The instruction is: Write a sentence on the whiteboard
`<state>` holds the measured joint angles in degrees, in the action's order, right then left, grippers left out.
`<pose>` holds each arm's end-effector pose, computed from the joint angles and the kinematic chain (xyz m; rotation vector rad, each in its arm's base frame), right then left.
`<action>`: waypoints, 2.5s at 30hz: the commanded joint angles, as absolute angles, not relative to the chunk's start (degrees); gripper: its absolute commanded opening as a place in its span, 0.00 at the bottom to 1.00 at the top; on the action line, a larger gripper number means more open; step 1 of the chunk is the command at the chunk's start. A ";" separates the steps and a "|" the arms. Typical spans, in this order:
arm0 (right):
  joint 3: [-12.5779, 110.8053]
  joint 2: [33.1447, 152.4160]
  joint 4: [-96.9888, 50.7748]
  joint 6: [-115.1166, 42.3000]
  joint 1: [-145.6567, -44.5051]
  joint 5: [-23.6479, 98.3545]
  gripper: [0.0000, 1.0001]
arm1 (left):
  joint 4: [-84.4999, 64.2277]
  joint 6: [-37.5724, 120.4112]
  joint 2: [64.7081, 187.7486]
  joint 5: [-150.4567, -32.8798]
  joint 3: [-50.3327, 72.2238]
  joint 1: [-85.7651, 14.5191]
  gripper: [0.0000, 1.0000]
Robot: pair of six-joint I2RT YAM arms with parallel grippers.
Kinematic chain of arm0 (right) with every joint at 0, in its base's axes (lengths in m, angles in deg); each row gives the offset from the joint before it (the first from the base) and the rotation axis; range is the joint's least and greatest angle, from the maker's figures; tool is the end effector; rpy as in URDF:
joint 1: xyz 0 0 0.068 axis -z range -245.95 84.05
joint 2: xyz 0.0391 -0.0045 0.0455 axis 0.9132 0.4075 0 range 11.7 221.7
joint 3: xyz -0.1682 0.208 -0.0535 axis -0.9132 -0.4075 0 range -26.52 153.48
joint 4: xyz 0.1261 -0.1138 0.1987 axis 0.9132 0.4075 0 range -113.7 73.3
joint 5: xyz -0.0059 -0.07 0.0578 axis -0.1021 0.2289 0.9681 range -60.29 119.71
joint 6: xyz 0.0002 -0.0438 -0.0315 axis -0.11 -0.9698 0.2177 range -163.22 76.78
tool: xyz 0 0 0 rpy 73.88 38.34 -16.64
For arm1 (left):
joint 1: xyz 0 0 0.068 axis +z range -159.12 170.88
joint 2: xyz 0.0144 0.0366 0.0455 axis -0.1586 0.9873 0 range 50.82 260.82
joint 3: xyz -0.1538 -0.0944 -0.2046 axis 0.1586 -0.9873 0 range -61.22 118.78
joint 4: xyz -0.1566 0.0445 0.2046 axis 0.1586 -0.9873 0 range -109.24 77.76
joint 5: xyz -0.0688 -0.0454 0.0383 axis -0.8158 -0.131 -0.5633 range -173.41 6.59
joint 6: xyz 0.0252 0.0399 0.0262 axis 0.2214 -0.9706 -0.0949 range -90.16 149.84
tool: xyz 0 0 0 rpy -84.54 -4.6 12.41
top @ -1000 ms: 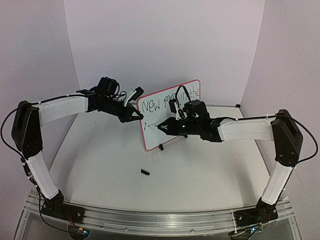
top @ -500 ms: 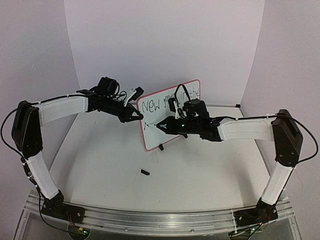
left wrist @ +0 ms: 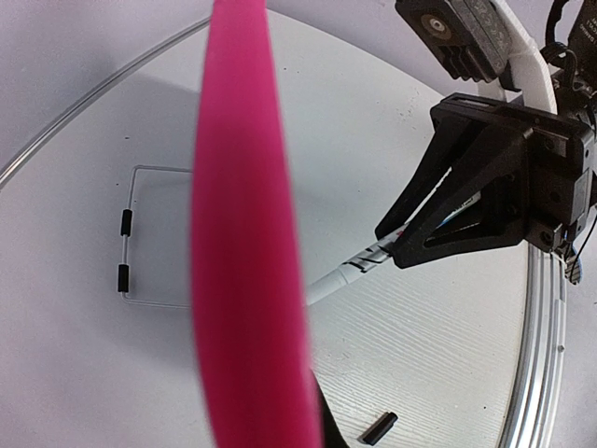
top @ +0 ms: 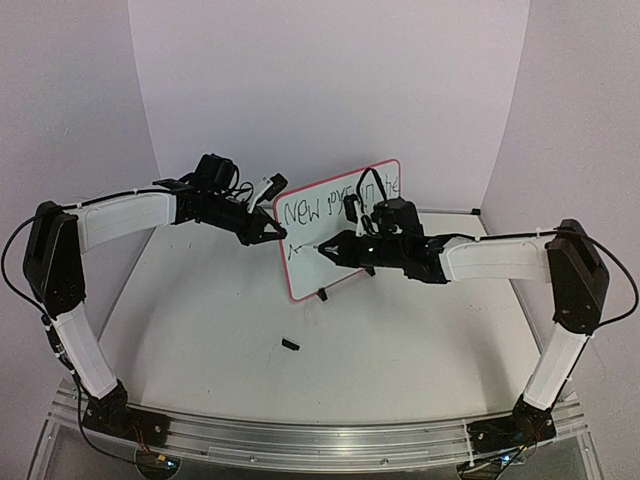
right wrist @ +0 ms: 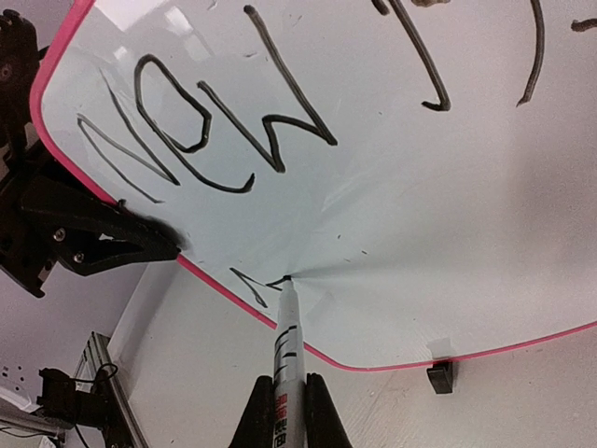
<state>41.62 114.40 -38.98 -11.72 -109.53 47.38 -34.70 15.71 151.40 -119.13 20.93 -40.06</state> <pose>0.2938 0.2944 0.2458 -0.4426 2.0253 1.1449 0.3304 -0.2224 0.2851 1.1639 1.9442 -0.8643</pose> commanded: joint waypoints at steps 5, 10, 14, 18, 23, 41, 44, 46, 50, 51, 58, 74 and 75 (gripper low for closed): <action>40.58 113.17 -43.04 -10.83 -108.52 45.17 0.00 | -42.52 14.97 152.69 -122.47 20.52 -42.26 0.00; 39.52 114.09 -43.37 -10.23 -108.50 45.82 0.00 | -42.48 14.89 152.80 -122.39 20.51 -42.26 0.00; 38.61 114.19 -43.73 -9.71 -108.50 45.97 0.00 | -42.49 14.94 152.86 -122.34 20.51 -42.26 0.00; 38.56 114.22 -43.83 -9.71 -108.52 45.97 0.00 | -42.48 14.90 152.89 -122.41 20.51 -42.26 0.00; 38.72 114.37 -43.83 -9.57 -108.48 46.44 0.00 | -42.62 14.88 152.86 -122.34 20.60 -42.26 0.00; 36.31 110.59 -49.00 -6.07 -104.11 52.61 0.00 | -42.65 14.82 152.70 -122.43 20.60 -42.26 0.00; 37.29 111.73 -49.44 -5.76 -103.94 54.17 0.00 | -42.69 14.88 152.70 -122.43 20.60 -42.26 0.00; 37.64 112.29 -49.58 -5.67 -103.84 54.87 0.00 | -42.67 14.86 152.70 -122.42 20.60 -42.26 0.00; 37.50 112.77 -50.25 -5.83 -103.84 56.80 0.00 | -42.67 14.86 152.86 -122.34 20.60 -42.26 0.00; 37.24 112.69 -50.35 -5.91 -103.85 57.14 0.00 | -42.61 14.84 152.86 -122.34 20.60 -42.26 0.00; 35.83 112.71 -50.42 -5.89 -103.75 56.71 0.00 | -42.58 14.84 153.24 -122.34 20.63 -42.26 0.00; 38.19 115.60 -50.42 -5.78 -103.74 56.46 0.00 | -42.65 14.78 153.35 -122.08 20.69 -42.26 0.00; 38.44 115.85 -50.42 -5.87 -103.77 56.45 0.00 | -42.67 14.80 153.31 -122.08 20.69 -42.26 0.00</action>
